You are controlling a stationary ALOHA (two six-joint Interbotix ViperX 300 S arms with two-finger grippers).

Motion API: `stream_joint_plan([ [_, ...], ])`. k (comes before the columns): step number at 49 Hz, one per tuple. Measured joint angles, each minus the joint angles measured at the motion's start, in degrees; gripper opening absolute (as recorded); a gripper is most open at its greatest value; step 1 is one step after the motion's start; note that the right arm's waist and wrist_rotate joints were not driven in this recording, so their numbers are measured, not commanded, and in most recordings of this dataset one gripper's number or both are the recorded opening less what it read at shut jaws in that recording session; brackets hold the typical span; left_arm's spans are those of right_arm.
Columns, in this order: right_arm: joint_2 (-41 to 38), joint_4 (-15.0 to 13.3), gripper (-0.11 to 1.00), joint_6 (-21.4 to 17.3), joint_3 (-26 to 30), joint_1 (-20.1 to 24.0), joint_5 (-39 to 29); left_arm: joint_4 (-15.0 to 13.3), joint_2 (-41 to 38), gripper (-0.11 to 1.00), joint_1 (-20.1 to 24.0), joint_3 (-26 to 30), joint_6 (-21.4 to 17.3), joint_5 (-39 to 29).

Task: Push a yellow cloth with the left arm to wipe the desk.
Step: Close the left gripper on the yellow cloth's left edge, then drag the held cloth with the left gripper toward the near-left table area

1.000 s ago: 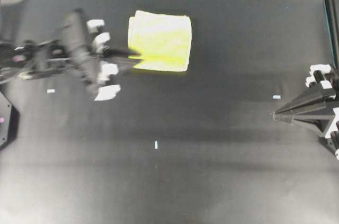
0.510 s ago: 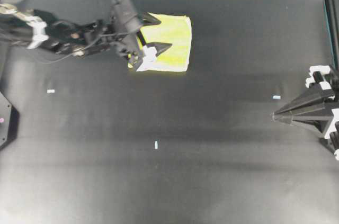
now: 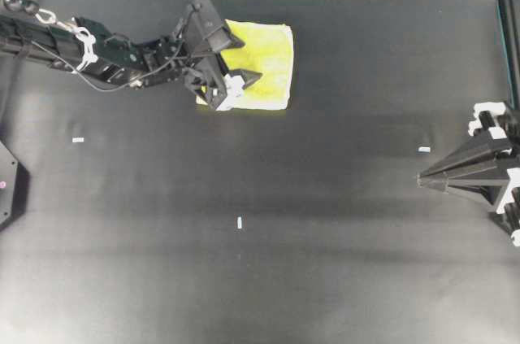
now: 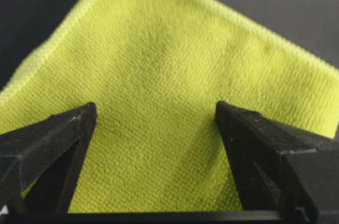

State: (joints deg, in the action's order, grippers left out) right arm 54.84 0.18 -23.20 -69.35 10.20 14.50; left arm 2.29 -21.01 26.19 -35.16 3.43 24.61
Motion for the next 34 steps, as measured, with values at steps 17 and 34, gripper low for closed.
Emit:
stream_joint_plan([
  [17,0.0,0.0,0.01,0.0,0.1,0.0,0.0,0.0,1.0,0.88,-1.2,-4.3,0.7,0.7],
  [34,0.0,0.0,0.01,0.0,0.0,-0.1,0.1,0.1,5.7,0.88,-6.8,-12.0,0.8,2.0],
])
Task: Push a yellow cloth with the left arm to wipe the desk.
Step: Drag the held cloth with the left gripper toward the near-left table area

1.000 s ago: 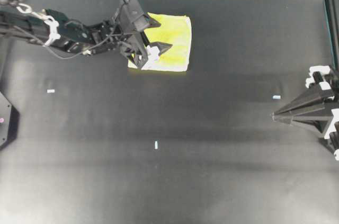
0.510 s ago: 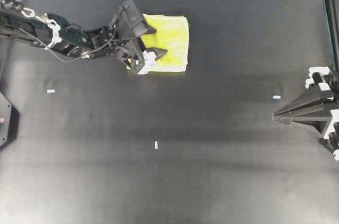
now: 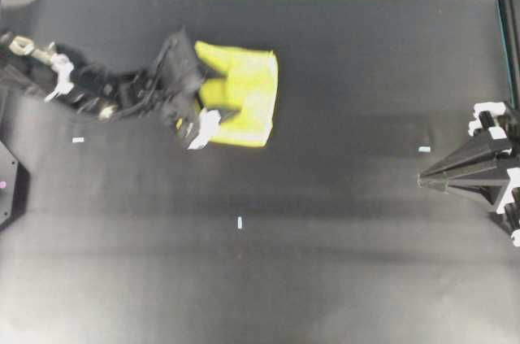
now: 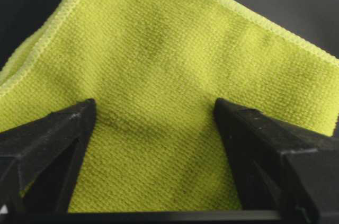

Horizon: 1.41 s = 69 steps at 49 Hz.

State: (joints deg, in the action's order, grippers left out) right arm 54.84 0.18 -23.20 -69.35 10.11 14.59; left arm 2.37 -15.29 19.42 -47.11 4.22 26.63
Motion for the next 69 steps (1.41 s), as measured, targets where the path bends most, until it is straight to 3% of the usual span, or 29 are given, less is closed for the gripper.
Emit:
stream_joint_plan([
  [17,-0.1,-0.1,0.01,0.1,0.0,0.1,0.0,-0.1,4.7,0.88,-5.6,-7.4,0.0,0.4],
  [34,0.0,0.4,0.01,0.0,0.0,0.1,0.1,-0.1,6.1,0.88,-11.3,-11.2,0.6,0.7],
  [69,0.0,0.5,0.01,0.0,0.0,0.1,0.1,-0.1,10.7,0.88,-31.4,-16.6,3.8,-0.2],
])
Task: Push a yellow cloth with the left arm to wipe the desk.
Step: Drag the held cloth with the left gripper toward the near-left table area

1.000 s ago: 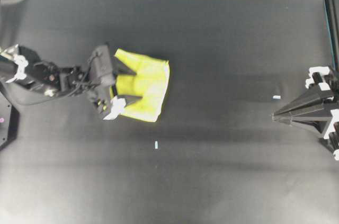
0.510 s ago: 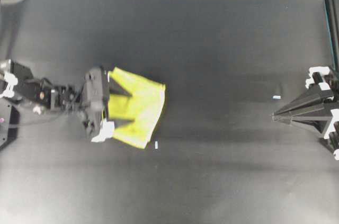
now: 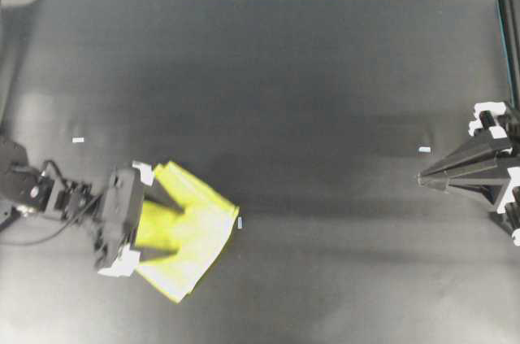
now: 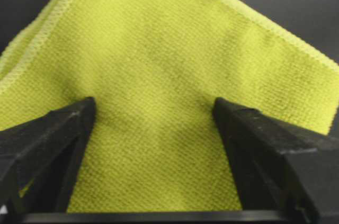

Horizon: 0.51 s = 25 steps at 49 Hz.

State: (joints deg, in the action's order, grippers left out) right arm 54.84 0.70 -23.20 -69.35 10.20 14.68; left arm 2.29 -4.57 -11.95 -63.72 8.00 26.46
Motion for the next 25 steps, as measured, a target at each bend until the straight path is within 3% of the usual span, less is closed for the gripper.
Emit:
stream_joint_plan([
  [25,0.1,0.0,0.01,0.0,0.0,0.0,0.0,0.0,1.4,0.87,-13.3,1.5,0.2,-3.9],
])
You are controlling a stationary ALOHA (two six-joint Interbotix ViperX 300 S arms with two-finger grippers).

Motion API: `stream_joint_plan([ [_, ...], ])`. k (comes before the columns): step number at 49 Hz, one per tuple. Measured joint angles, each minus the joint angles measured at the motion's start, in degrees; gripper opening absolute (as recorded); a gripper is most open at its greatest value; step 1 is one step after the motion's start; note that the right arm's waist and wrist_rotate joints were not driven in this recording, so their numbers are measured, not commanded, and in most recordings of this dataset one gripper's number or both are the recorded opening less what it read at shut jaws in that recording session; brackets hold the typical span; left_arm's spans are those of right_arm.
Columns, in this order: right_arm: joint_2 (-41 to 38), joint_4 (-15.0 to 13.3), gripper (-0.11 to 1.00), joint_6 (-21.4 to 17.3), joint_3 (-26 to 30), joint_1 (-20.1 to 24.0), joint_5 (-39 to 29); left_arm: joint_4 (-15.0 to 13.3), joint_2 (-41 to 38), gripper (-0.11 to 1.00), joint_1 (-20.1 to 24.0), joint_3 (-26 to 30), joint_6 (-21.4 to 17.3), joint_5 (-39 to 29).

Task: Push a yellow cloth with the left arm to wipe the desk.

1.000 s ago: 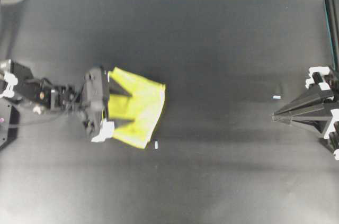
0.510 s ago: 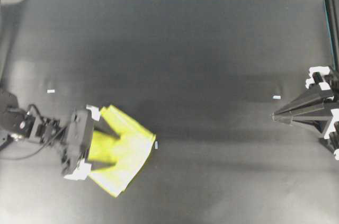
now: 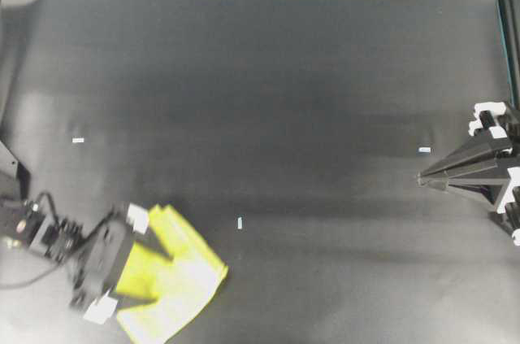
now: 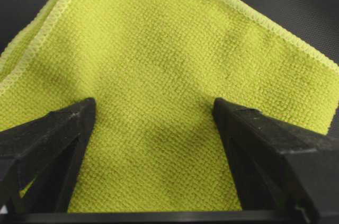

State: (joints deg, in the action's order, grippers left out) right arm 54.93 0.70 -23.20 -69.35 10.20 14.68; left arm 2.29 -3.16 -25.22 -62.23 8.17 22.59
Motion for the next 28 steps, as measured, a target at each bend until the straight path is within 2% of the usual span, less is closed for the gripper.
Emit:
stream_joint_plan([
  [8,0.0,0.0,0.01,0.0,0.0,0.0,0.0,0.1,0.9,0.87,-1.6,0.3,0.2,-0.6],
  [28,0.0,0.0,0.01,0.1,0.0,0.0,0.1,0.0,2.5,0.87,-0.9,0.4,-0.6,-0.7],
])
